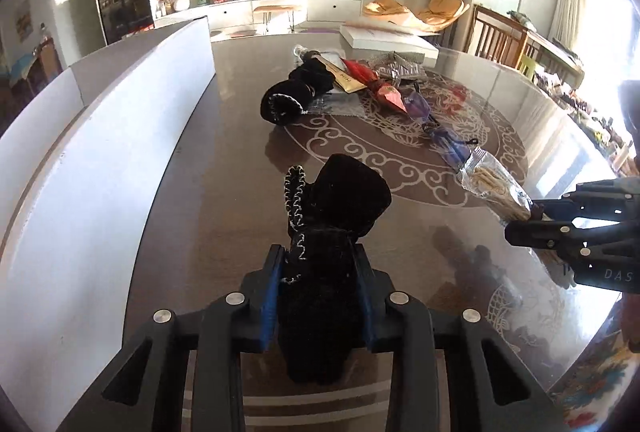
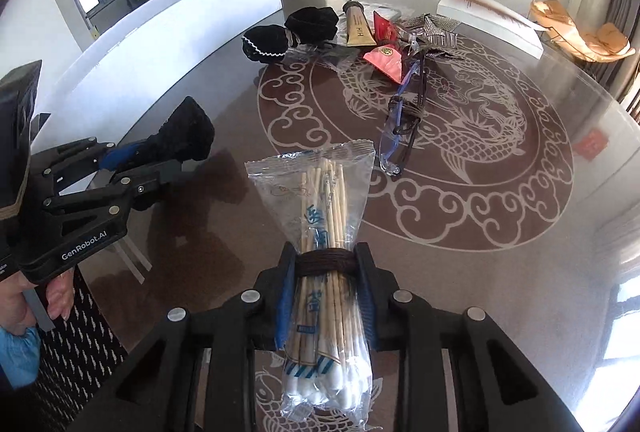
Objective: Organize objects
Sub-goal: 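Grasp the black velvet pouch with the left gripper while the right gripper holds the swabs, then lower the pouch and swab bag into the white bin and open both grippers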
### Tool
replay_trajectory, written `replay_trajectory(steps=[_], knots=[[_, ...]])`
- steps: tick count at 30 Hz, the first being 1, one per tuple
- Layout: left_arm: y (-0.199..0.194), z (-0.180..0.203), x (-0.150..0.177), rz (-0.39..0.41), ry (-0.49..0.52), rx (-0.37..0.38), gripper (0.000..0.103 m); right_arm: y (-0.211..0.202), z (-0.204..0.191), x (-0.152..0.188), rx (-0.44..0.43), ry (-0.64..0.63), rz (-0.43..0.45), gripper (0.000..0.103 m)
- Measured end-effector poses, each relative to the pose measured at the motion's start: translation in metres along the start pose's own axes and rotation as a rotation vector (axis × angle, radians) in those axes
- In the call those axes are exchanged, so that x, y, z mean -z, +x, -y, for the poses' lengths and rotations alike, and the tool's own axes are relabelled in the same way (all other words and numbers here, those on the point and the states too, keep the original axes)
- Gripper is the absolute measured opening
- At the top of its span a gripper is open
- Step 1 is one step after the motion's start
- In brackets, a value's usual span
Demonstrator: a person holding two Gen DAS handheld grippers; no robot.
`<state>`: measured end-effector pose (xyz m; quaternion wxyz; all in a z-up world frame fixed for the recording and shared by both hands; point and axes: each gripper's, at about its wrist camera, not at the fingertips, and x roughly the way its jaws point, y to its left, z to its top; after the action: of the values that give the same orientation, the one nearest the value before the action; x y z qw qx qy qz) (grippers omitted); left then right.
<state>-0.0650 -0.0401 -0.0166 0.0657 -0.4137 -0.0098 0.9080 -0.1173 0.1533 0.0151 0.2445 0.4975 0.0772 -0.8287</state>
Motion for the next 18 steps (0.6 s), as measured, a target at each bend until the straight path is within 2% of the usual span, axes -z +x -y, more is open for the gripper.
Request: replay_trajectory(steps=[4,8,10,12,15,18], knots=[[-0.060,-0.033,-0.014,0.106,-0.129,0.033,0.032,-0.028,-0.027,-0.037,-0.093,0.009,0.088,0.028],[-0.100,-0.088,-0.030,0.149,-0.194,-0.055,0.032,-0.046,-0.085,-0.091,-0.230,-0.022,0.177,0.028],[-0.107,-0.122,-0.032,0.133,-0.238,-0.134,0.032,-0.046,-0.121,-0.117,-0.305,-0.040,0.198,0.028],[-0.108,-0.158,-0.029,0.104,-0.300,-0.173,0.032,-0.041,-0.159,-0.138,-0.364,-0.067,0.209,0.028],[-0.103,-0.200,-0.021,0.059,-0.367,-0.215,0.032,-0.021,-0.214,-0.162,-0.387,-0.121,0.207,0.029],[-0.091,-0.223,-0.018,0.021,-0.399,-0.244,0.036,0.008,-0.256,-0.179,-0.385,-0.144,0.203,0.029]])
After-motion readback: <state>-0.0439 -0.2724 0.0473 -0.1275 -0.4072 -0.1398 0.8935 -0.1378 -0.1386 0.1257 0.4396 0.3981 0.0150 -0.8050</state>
